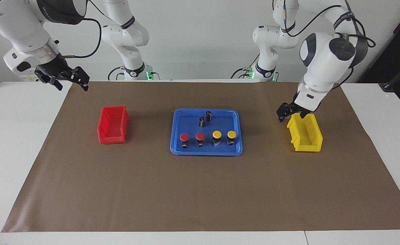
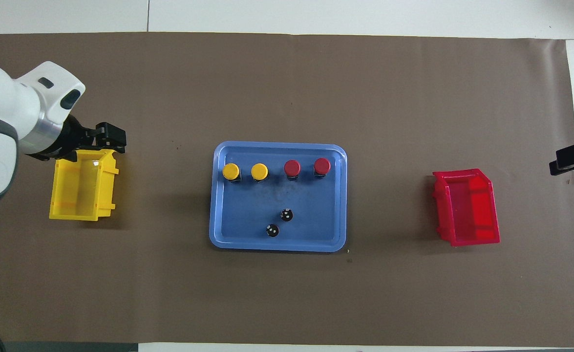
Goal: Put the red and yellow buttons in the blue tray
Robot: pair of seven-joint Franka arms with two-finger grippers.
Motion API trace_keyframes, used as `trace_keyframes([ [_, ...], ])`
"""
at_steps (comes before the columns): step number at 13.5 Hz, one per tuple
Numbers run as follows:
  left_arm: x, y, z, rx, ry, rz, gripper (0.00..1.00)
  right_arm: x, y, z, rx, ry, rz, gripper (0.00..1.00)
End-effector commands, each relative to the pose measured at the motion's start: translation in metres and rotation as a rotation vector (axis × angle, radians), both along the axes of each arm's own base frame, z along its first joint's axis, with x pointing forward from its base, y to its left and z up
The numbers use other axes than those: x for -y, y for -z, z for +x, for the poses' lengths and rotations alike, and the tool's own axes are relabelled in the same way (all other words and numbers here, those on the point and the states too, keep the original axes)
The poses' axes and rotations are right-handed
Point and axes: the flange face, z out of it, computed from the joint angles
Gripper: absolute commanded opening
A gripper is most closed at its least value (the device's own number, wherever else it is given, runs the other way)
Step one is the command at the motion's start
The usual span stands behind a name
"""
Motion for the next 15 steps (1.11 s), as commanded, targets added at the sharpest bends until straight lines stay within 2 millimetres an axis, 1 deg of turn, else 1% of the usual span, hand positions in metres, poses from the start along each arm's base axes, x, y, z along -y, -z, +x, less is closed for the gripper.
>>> trace_keyframes([
  [1, -0.025, -0.027, -0.014, -0.008, 0.051, 0.034, 1.00, -0.002, -0.001, -0.006, 0.011, -0.006, -0.007, 1.00],
  [2, -0.040, -0.033, -0.016, -0.009, 0.056, 0.030, 1.00, -0.002, -0.001, -0.006, 0.011, -0.006, -0.007, 1.00],
  [3, -0.049, -0.041, -0.021, -0.005, 0.098, 0.025, 1.00, -0.002, -0.001, -0.006, 0.011, -0.006, -0.007, 1.00],
  [4, -0.057, -0.043, -0.026, -0.023, 0.113, 0.023, 1.00, -0.002, -0.001, -0.006, 0.011, -0.006, -0.007, 1.00],
  [7, -0.059, -0.057, -0.033, -0.007, 0.109, 0.021, 1.00, -0.002, -0.001, -0.006, 0.011, -0.006, -0.007, 1.00],
  [9, -0.055, -0.072, -0.029, 0.022, 0.113, 0.021, 1.00, -0.002, -0.001, -0.006, 0.011, -0.006, -0.007, 1.00],
  [12, -0.054, -0.082, -0.020, 0.040, 0.119, 0.027, 1.00, -0.002, -0.001, -0.006, 0.011, -0.006, -0.007, 1.00],
  [14, -0.056, -0.090, -0.020, 0.041, 0.120, 0.027, 1.00, -0.002, -0.001, -0.006, 0.011, -0.006, -0.007, 1.00],
  [15, -0.054, -0.090, -0.020, 0.041, 0.123, 0.029, 1.00, -0.002, -0.001, -0.006, 0.011, -0.006, -0.007, 1.00],
])
